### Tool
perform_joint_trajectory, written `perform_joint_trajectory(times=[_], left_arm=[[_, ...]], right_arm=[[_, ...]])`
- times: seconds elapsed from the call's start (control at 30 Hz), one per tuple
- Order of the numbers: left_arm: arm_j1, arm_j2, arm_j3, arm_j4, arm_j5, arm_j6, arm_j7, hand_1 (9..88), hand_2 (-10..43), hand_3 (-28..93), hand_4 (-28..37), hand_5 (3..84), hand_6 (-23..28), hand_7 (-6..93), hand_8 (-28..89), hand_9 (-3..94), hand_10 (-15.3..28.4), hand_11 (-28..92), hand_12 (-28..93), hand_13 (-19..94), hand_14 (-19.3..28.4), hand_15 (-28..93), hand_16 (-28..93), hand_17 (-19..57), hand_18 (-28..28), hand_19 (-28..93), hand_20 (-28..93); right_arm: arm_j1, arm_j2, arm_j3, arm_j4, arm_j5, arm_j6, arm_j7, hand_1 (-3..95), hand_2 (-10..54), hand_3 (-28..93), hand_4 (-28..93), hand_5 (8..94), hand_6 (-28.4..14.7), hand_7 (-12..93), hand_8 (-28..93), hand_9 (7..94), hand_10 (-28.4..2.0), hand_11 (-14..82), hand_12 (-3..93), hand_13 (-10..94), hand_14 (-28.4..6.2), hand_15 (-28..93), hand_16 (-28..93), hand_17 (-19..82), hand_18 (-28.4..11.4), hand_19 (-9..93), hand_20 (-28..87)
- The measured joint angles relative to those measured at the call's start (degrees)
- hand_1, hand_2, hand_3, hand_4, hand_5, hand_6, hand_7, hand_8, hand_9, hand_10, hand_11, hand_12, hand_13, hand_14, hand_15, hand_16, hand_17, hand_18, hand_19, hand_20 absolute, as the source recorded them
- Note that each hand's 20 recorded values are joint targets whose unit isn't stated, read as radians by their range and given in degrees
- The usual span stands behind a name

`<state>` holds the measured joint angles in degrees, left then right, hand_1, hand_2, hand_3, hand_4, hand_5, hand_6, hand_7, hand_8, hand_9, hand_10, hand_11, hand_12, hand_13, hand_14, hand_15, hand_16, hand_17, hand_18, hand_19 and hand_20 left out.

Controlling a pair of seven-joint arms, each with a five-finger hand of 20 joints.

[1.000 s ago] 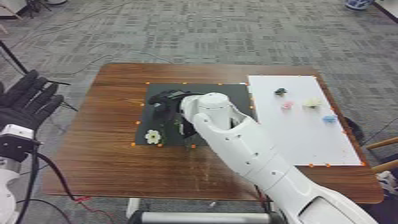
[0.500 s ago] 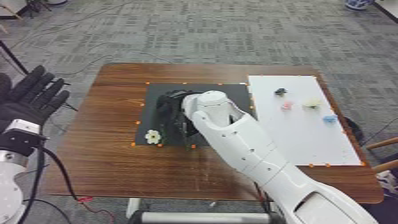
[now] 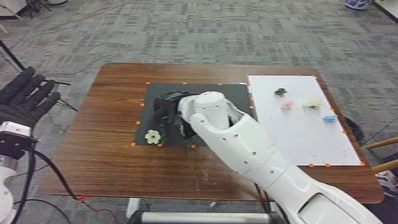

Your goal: Arrange flowers

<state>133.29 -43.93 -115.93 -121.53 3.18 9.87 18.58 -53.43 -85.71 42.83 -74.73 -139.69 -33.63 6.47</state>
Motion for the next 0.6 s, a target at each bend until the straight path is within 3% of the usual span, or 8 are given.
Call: perform_joint_trajectory(times=[0.17, 0.6], left_arm=[[0.0, 0.00, -0.04, -0.03, -0.01, 0.02, -0.03, 22.7, 18.7, 64, -28.3, 38.3, 9.1, 7.4, -6, 33.0, 13.1, 12, 13, 25, 14.0, 24, -2, -3.9, 13.1, 24, 11], [1.0, -0.30, -0.66, -0.40, -0.16, 0.15, -0.08, 22.6, 18.7, 64, -28.3, 38.3, 9.1, 7.3, -6, 33.0, 14.0, 12, 13, 24, 14.6, 25, -2, -4.0, 13.1, 24, 11]], right_arm=[[0.0, 0.1, -0.2, -0.6, 1.3, -0.2, 0.3, 18.6, 17.9, 80, -24, 45.3, -3.4, 18, -13, 40.2, -19.0, 13.6, 12.4, 19, -20.0, 45, 4, 7, -21.4, 58, 18], [0.0, 1.7, -2.4, -2.9, 2.1, 0.5, 1.8, 18.9, 16.4, 80, -24, 44.4, -2.0, 18, -14, 35.0, -19.5, 10.6, 11.5, 16, -20.7, 44, 3, 6, -21.4, 57, 17]])
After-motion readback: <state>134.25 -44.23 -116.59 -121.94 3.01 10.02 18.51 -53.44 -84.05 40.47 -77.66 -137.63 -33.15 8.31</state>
